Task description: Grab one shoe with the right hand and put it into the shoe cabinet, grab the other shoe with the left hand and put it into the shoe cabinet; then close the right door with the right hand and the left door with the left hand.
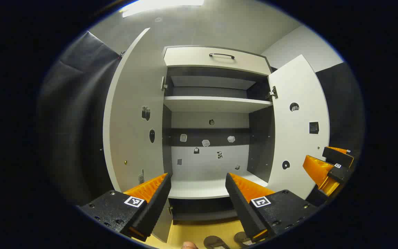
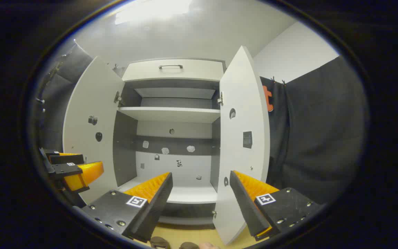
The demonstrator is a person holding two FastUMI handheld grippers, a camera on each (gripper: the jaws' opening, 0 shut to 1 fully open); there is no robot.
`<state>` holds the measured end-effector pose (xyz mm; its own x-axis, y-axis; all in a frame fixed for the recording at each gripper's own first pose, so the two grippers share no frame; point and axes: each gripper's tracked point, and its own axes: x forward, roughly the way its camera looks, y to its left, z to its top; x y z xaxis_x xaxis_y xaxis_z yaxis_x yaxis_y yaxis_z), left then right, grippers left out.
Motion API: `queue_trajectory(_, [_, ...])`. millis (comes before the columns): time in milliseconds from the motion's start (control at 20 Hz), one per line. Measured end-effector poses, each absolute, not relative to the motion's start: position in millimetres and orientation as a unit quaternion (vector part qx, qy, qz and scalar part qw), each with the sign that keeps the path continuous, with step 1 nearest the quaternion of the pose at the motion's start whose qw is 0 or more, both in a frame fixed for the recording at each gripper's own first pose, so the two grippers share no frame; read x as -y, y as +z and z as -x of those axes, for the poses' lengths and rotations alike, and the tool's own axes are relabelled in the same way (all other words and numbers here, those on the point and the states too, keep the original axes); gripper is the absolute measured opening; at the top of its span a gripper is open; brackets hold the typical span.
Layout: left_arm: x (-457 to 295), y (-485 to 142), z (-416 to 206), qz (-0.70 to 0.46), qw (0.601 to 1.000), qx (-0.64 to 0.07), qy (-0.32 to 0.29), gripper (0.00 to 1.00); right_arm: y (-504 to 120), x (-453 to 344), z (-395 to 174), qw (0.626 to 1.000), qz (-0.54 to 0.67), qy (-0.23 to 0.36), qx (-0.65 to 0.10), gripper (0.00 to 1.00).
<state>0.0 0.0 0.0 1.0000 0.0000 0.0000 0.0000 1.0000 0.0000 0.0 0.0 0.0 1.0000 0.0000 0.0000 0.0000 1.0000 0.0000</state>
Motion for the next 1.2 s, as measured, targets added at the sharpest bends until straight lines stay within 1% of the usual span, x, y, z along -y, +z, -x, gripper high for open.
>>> queue_trajectory(550, [-13.6,0.4,-2.6,-0.003,1.0,-0.002,0.015,0.96,1.8,-3.7,-2.9,1.0,0.001,0.012,0.002,0.99])
queue_trajectory(600, [-14.8,0.6,-2.1,-0.004,1.0,-0.001,0.016,0.92,0.7,-3.5,-2.1,1.0,0.002,0.012,0.001,0.99])
queue_trajectory(650, [-15.5,1.4,-2.2,-0.004,1.0,0.0,0.017,0.96,0.6,-3.7,-2.5,1.0,0.001,0.012,0.001,0.99])
queue_trajectory(700, [-16.6,2.1,-2.5,-0.005,1.0,0.001,0.018,0.93,0.4,-4.6,-2.5,1.0,0.0,0.012,0.0,0.99])
queue_trajectory(750, [-17.3,3.7,-2.2,-0.005,1.0,0.003,0.019,0.96,-1.9,-6.4,-1.3,1.0,0.002,0.013,-0.001,0.99])
queue_trajectory(900, [-19.9,4.6,-2.3,-0.004,1.0,0.005,0.021,0.96,-8.1,-8.7,-4.3,1.0,0.005,0.015,-0.005,0.99])
queue_trajectory(950, [-21.1,5.1,-2.5,-0.004,1.0,0.005,0.022,0.96,-11.7,-11.4,-5.5,1.0,0.006,0.018,-0.01,0.99])
queue_trajectory(1000, [-22.2,4.8,-2.4,-0.005,1.0,0.005,0.024,0.93,-19.7,-14.4,-6.9,1.0,0.005,0.022,-0.018,0.99])
queue_trajectory(1100, [-24.6,5.7,-2.5,-0.007,1.0,0.006,0.027,0.93,-44.2,-19.7,-5.8,0.999,0.006,0.03,-0.044,0.99])
queue_trajectory(1150, [-26.0,6.6,-3.0,-0.008,1.0,0.007,0.029,0.96,-59.2,-22.2,-3.8,0.998,0.009,0.034,-0.058,0.99])
queue_trajectory(1200, [-27.3,7.2,-1.9,-0.009,0.999,0.008,0.031,0.96,-76.8,-24.4,-3.5,0.996,0.012,0.038,-0.075,0.99])
